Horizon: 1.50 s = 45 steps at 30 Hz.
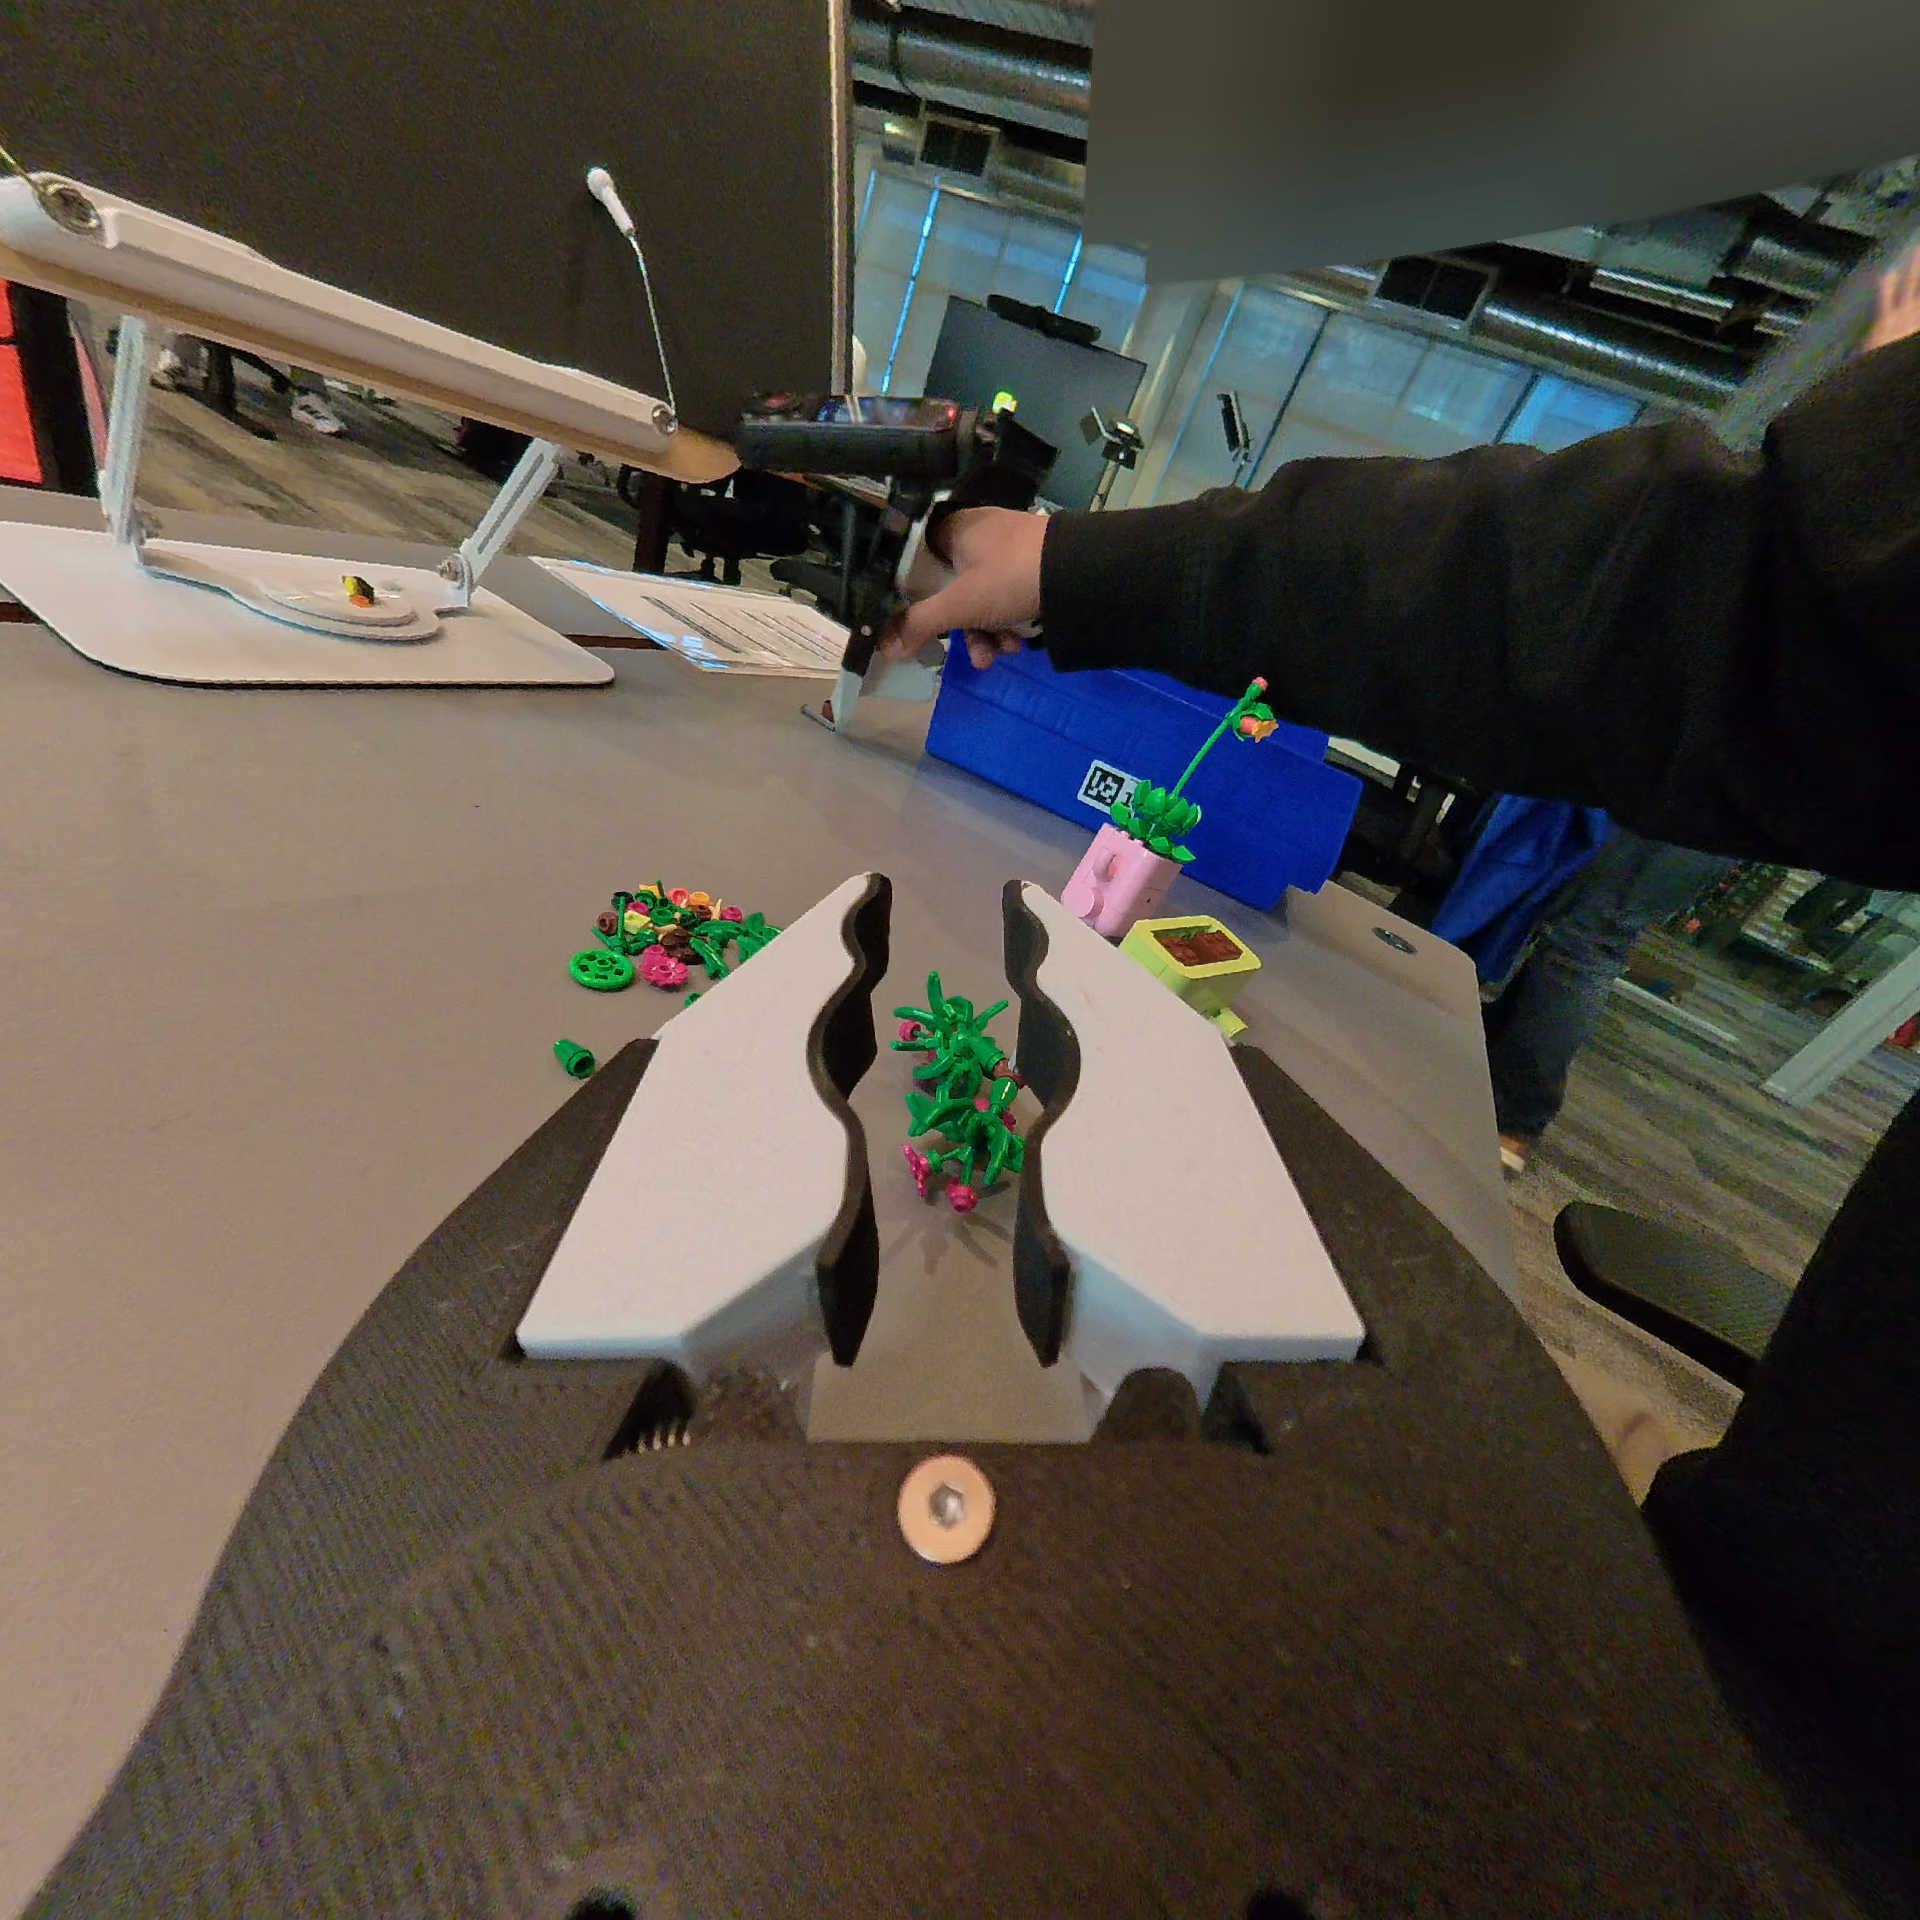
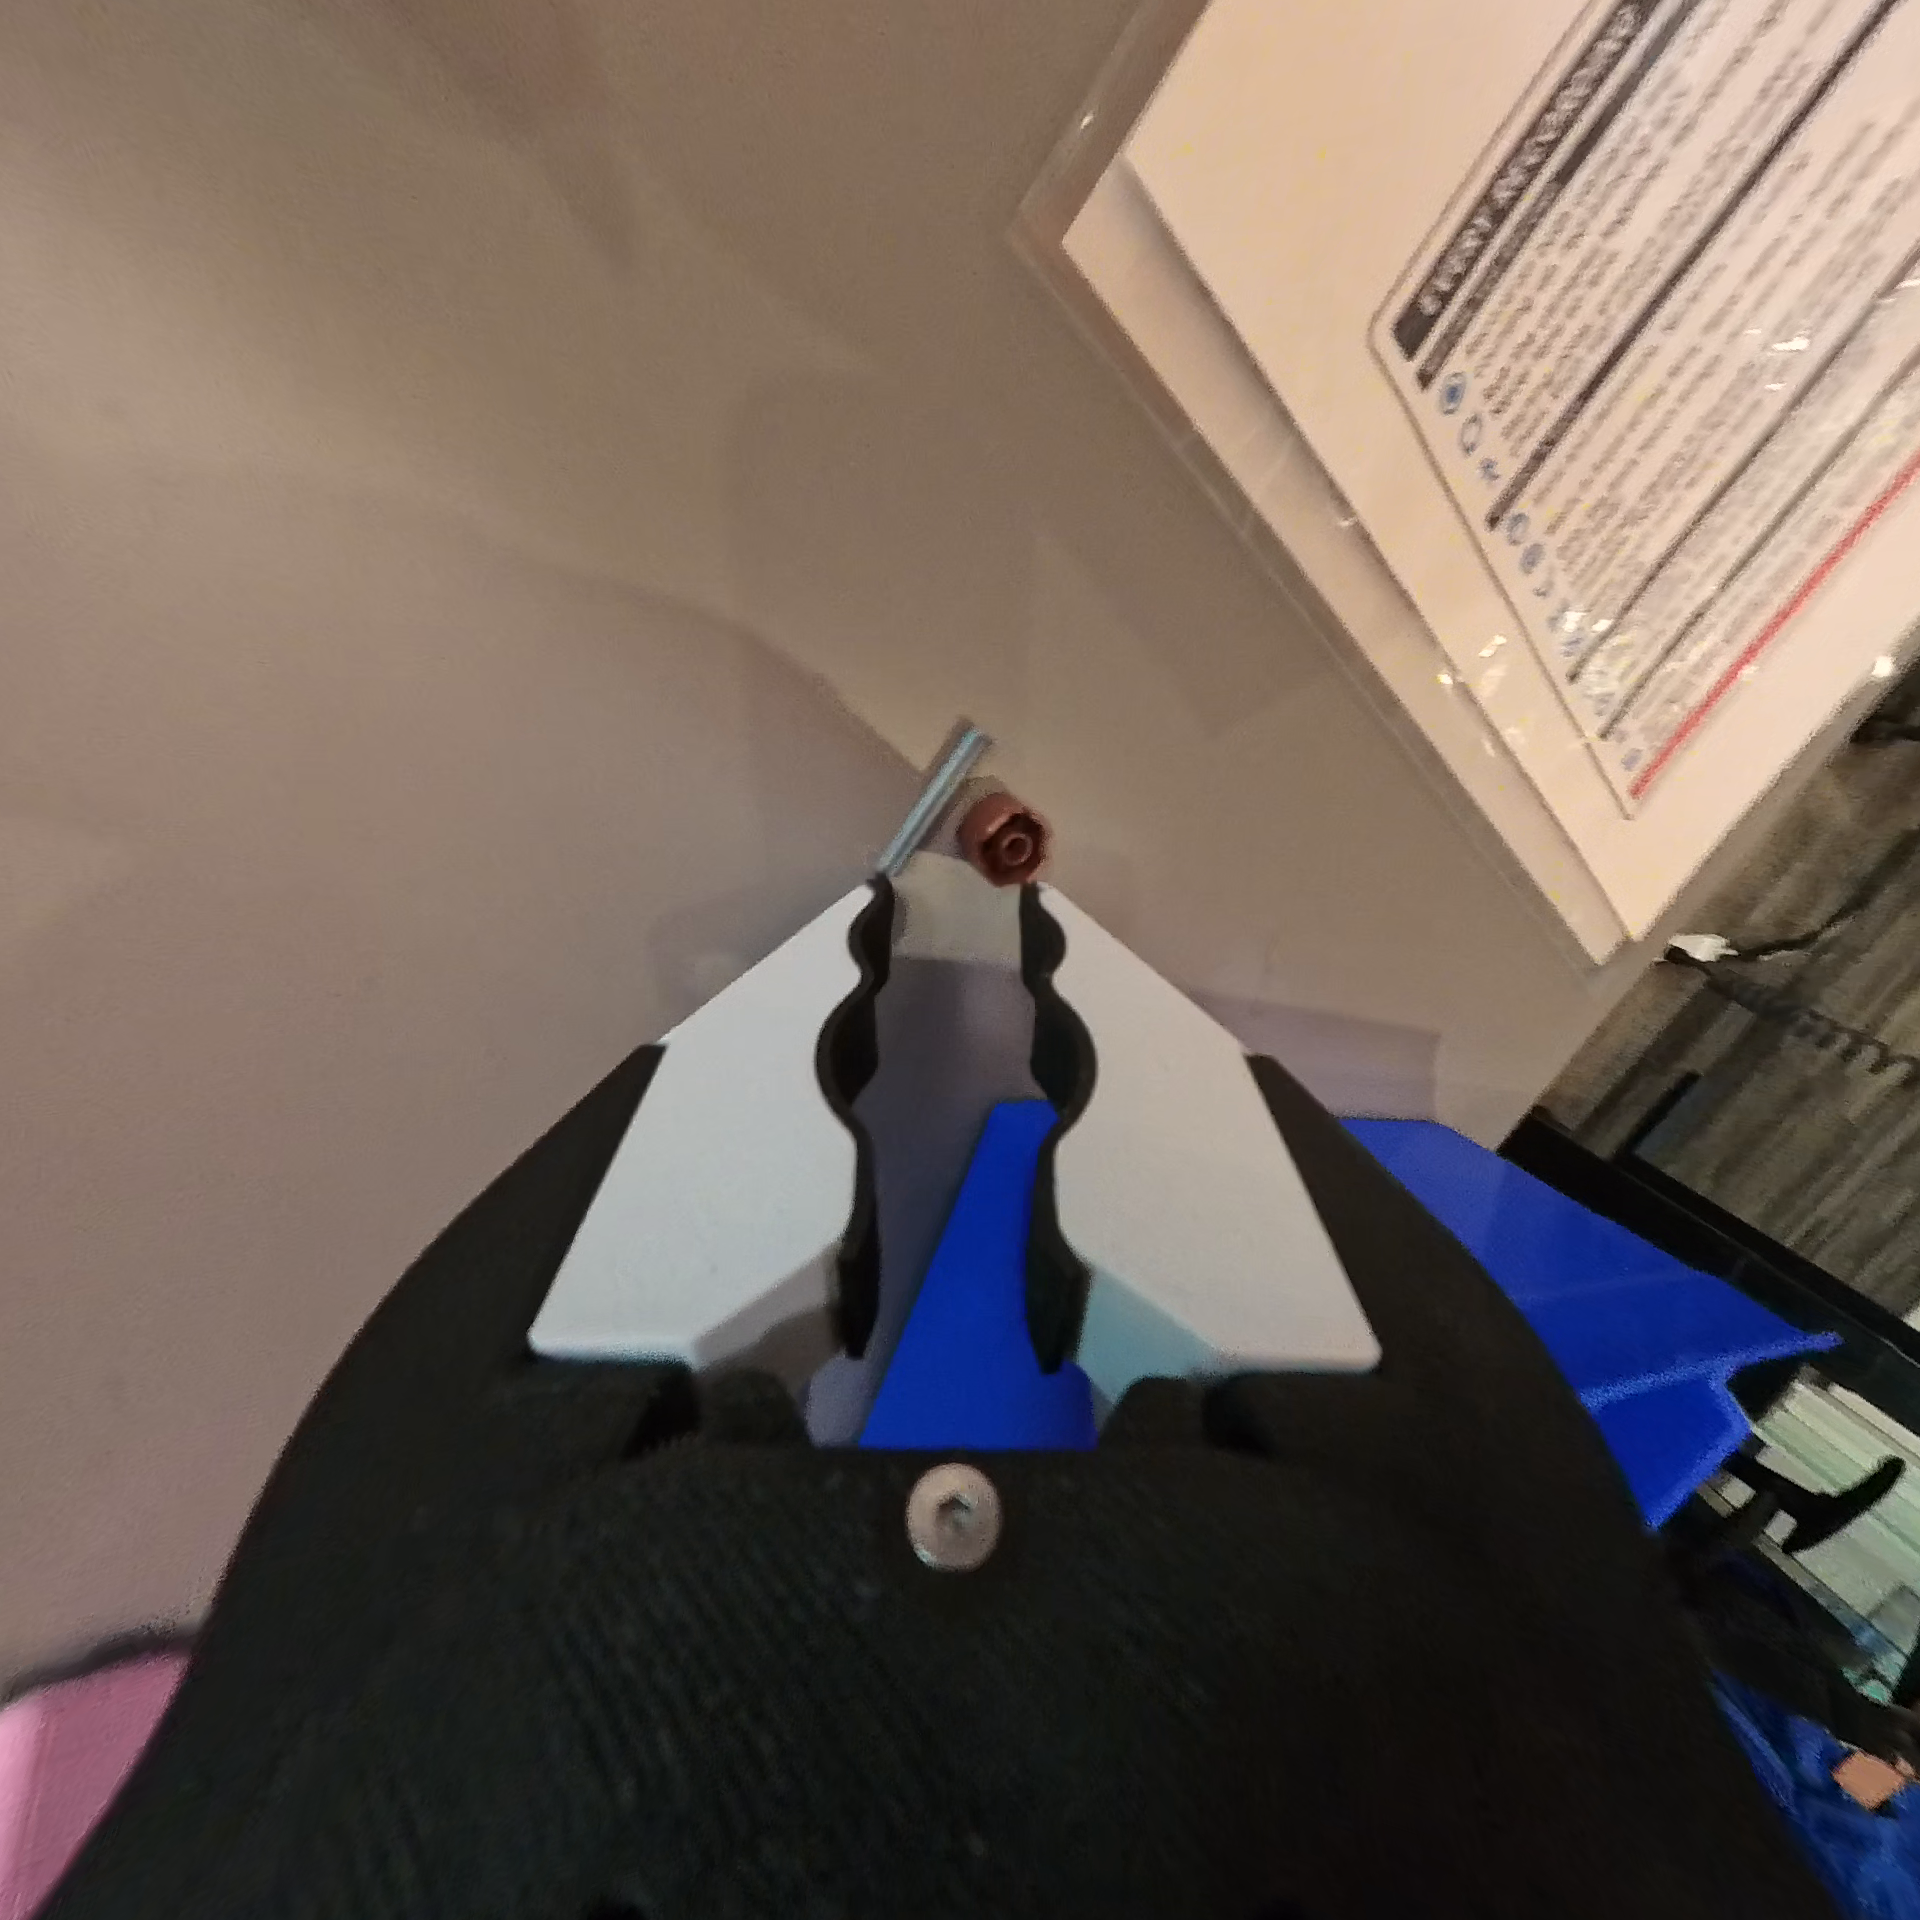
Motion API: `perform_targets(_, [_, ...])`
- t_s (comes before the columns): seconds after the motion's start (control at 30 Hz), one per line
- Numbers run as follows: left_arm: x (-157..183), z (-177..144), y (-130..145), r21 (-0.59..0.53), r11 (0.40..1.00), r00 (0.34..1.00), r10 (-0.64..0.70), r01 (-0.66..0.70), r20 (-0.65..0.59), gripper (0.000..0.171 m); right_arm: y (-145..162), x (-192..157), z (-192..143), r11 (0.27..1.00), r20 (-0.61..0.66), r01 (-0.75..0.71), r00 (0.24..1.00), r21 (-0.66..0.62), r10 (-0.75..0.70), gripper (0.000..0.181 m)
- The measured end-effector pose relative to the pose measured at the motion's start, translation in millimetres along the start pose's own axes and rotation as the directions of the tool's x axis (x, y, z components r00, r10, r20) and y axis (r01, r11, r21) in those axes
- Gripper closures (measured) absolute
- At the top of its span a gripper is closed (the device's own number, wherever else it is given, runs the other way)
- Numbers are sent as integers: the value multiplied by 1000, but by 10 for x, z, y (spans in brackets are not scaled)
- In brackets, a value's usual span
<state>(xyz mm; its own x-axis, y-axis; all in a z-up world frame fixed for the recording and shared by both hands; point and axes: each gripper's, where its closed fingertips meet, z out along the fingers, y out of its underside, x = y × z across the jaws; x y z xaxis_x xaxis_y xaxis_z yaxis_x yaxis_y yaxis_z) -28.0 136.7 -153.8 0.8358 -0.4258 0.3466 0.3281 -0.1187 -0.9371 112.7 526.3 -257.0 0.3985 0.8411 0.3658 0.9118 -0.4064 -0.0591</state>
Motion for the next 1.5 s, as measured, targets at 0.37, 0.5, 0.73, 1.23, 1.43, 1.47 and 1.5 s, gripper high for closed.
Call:
perform_targets(0.37, [-5, -8, -9, 7, 1000, 1000, -3, 3, 2, 155, -84, 18, 39, 998, -24, 33, 999, 47, -32, 161])
perform_targets(0.5, [-35, -29, -35, 23, 1000, 999, 21, -22, 31, 158, -86, -93, -6, 996, 8, 88, 996, 35, -88, 161])
perform_targets(0.73, [-17, -24, -26, 17, 999, 999, 29, -30, 24, 158, -80, -276, -467, 984, 66, 91, 993, 150, -101, 161])
perform_targets(1.23, [191, 1530, -50, -365, 925, 993, 115, -107, 2, 148, 1364, -538, -2116, 598, 230, -274, 962, 753, 150, 154])
perform_targets(1.43, [-433, 2981, 189, -584, 798, 980, 199, -148, 23, 146, 1967, -550, -2295, 397, 194, -295, 942, 869, 275, 161])
perform_targets(1.47, [-541, 3164, 270, -611, 778, 975, 217, -148, 40, 147, 2021, -577, -2294, 367, 218, -314, 935, 876, 278, 161])
perform_targets(1.5, [-641, 3326, 348, -627, 766, 970, 234, -143, 64, 150, 2068, -595, -2275, 345, 239, -330, 929, 879, 282, 161])
